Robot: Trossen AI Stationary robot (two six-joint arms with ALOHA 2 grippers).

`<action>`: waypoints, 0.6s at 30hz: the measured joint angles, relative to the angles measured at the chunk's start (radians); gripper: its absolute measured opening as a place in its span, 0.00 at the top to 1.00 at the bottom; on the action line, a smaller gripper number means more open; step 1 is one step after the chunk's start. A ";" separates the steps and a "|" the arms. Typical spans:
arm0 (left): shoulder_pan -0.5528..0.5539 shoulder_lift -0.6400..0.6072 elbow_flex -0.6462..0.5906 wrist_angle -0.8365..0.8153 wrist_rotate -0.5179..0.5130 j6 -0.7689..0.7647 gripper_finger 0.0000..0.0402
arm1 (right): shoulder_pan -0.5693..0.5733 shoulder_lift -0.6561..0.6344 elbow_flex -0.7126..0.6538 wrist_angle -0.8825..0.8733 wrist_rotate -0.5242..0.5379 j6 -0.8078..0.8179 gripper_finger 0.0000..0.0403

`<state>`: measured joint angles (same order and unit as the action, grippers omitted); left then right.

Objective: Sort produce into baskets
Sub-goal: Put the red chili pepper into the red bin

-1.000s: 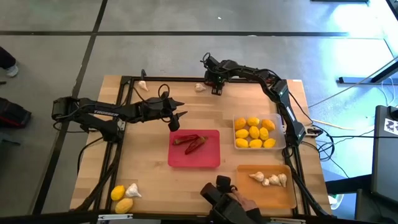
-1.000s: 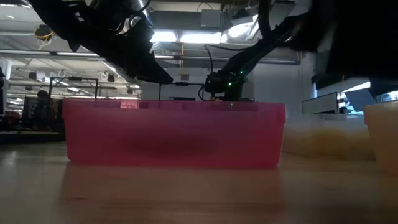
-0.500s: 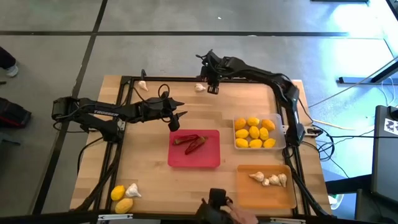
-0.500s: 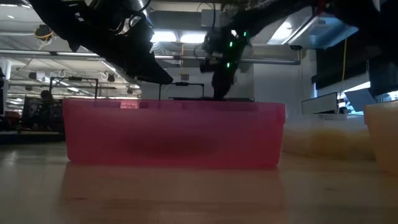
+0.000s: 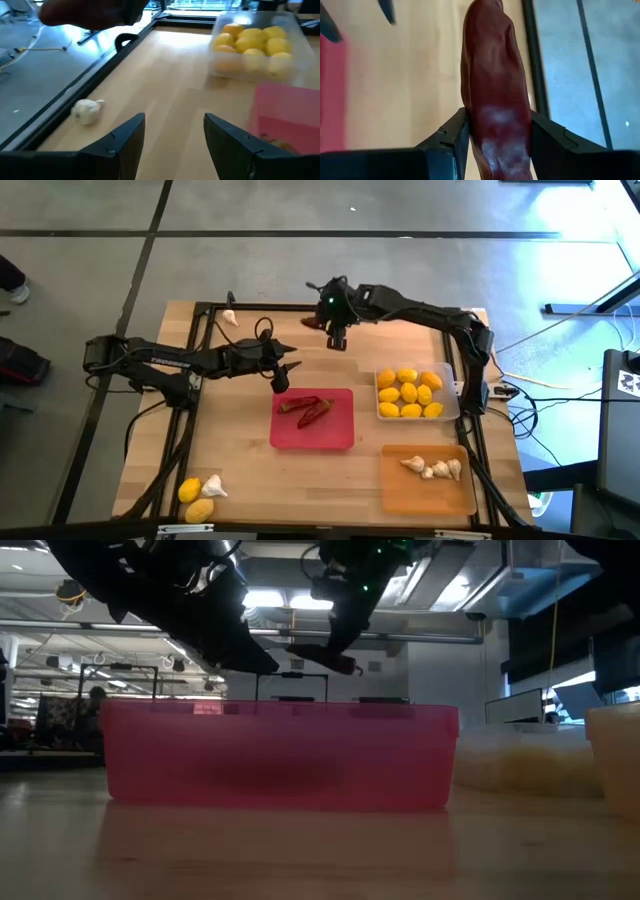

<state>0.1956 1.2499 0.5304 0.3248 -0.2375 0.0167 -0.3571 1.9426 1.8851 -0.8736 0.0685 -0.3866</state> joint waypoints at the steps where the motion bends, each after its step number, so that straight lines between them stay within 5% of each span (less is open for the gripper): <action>1: -0.014 0.000 0.000 0.000 0.000 -0.003 0.50 | 0.017 -0.001 0.000 -0.003 0.000 0.009 0.61; 18: -0.352 -0.001 0.000 -0.197 -0.022 -0.252 0.50 | 0.315 -0.001 -0.001 -0.103 0.035 0.248 0.61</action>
<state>-0.1565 1.2491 0.5303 0.1277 -0.2596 -0.2354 -0.0422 1.9419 1.8844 -0.9763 0.1040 -0.1386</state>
